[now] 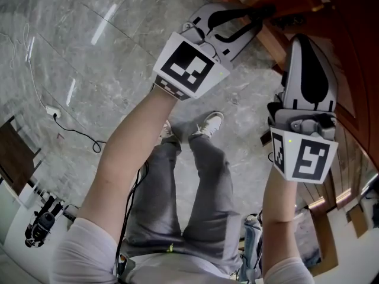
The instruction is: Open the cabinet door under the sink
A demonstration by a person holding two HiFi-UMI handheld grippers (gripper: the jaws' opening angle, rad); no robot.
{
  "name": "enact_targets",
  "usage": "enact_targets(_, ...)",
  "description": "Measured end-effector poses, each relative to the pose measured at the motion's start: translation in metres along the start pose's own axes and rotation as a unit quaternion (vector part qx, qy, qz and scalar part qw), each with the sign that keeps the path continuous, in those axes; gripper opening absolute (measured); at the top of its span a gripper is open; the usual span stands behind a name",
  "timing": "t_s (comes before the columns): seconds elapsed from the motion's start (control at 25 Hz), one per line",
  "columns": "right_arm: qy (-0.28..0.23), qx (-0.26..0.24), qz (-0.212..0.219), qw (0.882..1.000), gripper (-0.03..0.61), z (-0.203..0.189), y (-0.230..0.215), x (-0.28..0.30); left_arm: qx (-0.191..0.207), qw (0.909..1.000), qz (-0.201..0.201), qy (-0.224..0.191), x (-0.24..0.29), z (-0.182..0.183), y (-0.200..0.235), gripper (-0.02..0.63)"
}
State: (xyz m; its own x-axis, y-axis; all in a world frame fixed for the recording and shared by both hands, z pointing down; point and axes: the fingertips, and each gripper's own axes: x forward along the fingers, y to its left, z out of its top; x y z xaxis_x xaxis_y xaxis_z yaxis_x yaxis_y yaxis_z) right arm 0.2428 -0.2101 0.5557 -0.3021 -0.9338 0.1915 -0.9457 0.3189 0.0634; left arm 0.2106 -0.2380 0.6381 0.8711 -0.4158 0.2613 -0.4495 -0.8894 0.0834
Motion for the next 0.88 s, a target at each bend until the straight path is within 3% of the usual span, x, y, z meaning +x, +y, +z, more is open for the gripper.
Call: enact_targets(0.88, 0.022, -0.048, -0.029, 0.998, 0.032, -0.01, 0.007, 0.042, 0.002, 0.9999, -0.013, -0.009, -0.024, -0.005, 0.003, 0.091)
